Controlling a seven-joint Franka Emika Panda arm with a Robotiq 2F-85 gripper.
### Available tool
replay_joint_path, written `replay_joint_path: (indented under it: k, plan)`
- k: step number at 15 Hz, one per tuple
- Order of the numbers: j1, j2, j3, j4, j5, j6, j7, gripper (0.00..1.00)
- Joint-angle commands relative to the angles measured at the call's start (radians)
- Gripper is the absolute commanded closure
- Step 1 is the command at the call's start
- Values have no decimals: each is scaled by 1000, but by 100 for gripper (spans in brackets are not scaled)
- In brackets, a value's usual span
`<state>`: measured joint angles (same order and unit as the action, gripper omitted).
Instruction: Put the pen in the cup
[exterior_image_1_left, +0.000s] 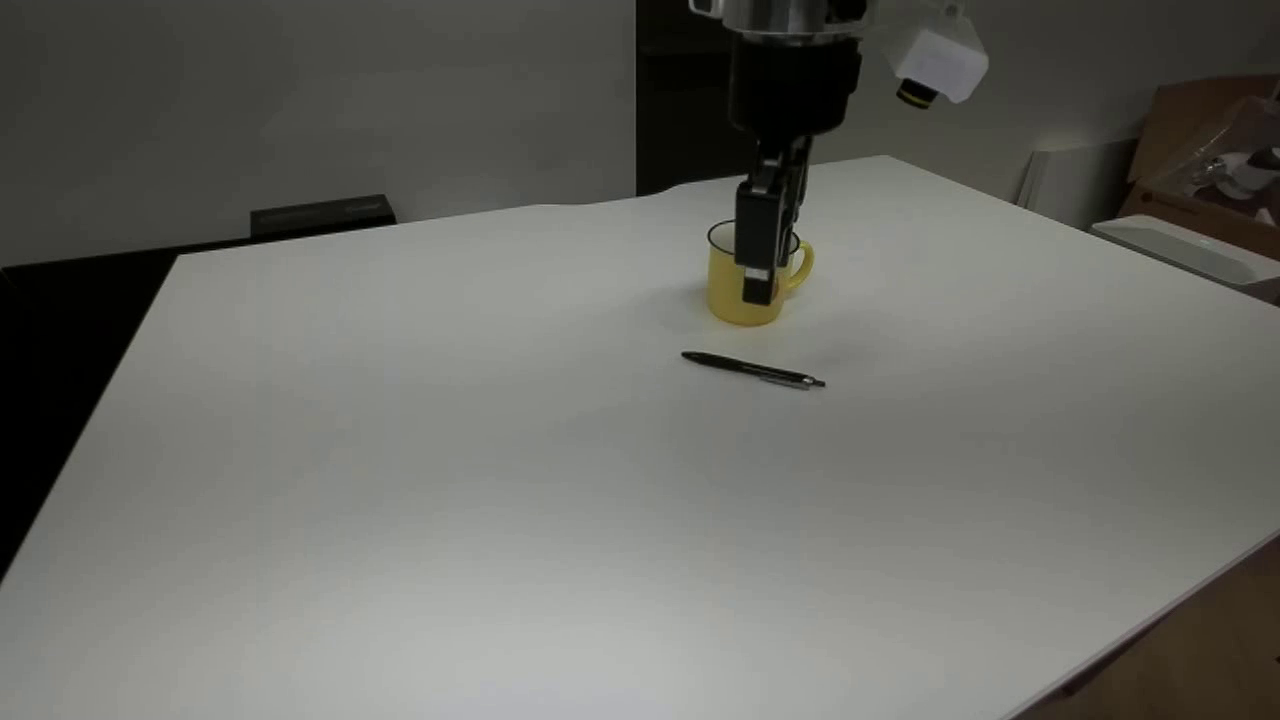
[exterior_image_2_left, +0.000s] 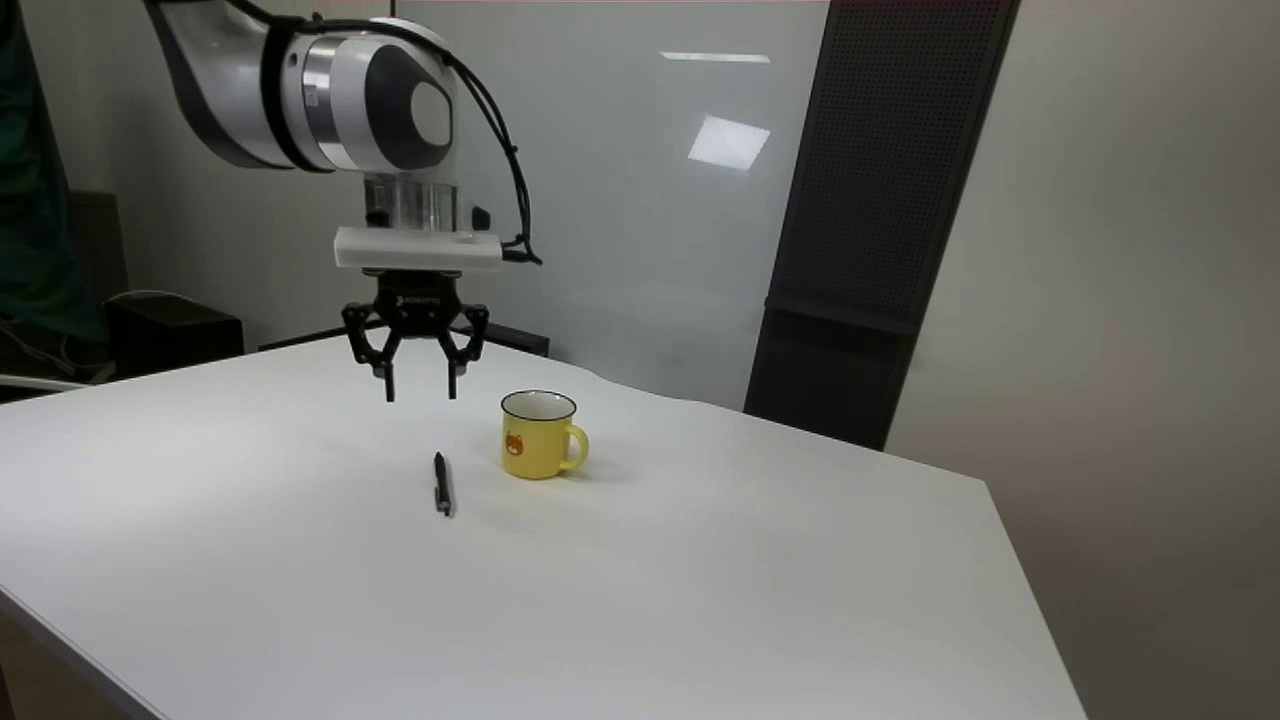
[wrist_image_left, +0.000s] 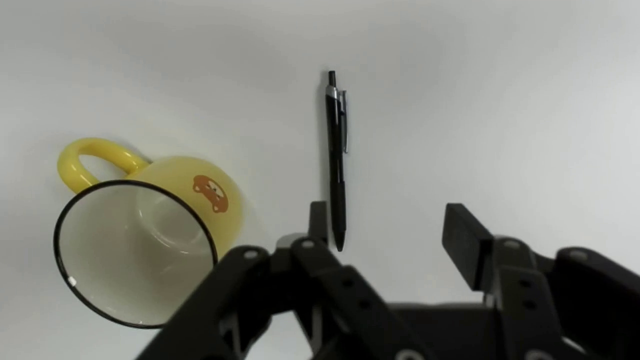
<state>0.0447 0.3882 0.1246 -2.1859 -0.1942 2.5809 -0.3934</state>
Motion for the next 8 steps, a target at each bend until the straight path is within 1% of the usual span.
replay_joint_path:
  k: [1,2,3,5,8]
  plan:
    - [-11,49,3,-13,4,107,-5,7]
    - [-12,67,3,-14,0,144,-5,1]
    - [-12,86,-1,-14,-7,178,-3,0]
    - [-16,125,-4,-8,-14,232,-3,0]
    - [-27,179,-3,3,-14,283,-4,0]
